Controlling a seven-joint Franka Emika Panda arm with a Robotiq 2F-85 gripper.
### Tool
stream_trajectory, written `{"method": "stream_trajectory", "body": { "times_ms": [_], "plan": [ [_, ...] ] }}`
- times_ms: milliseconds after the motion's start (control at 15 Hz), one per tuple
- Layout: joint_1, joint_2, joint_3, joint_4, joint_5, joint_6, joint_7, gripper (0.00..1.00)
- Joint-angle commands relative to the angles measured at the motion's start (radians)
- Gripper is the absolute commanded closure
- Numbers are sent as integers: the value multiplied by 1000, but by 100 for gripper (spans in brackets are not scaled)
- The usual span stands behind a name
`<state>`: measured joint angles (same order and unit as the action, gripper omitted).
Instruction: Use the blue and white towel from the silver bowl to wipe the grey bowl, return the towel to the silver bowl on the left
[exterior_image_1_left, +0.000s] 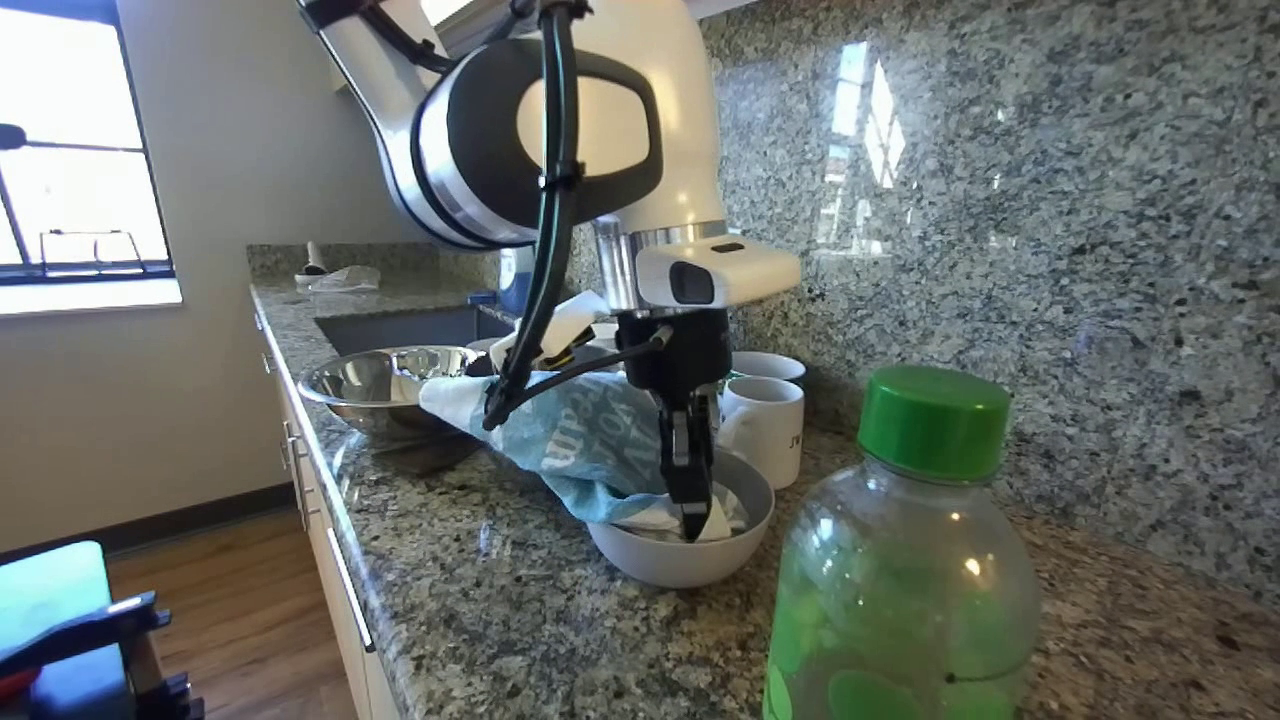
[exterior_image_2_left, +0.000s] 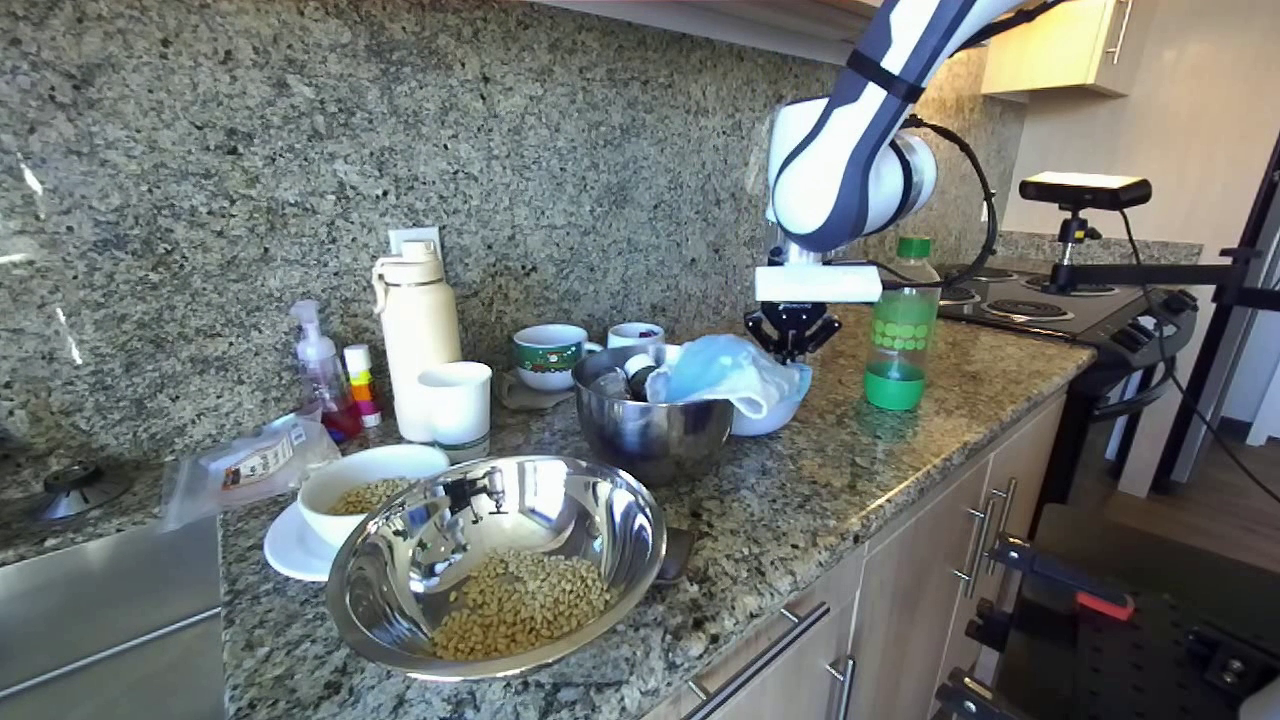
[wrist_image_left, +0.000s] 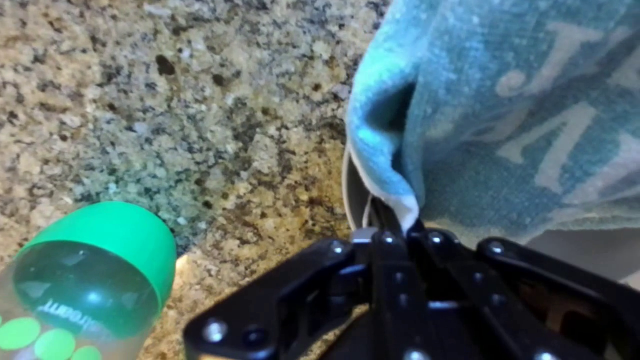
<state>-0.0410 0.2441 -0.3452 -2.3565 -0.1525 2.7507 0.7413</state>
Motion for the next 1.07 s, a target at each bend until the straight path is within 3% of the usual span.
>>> {"method": "stream_trajectory", "body": {
  "times_ms": [0, 133, 333, 667, 800, 1000],
  "plan": [
    [21, 19, -7, 13, -7, 75, 85, 99],
    [28, 21, 1, 9, 14, 115, 96, 99],
    [-1, 8, 66, 1, 115, 107, 21, 99],
    [-66, -21, 203, -2, 366, 57, -206, 99],
    [-60, -25, 198, -2, 382, 17, -258, 99],
    [-35, -22, 145, -4, 305, -55, -250, 99]
  ]
}}
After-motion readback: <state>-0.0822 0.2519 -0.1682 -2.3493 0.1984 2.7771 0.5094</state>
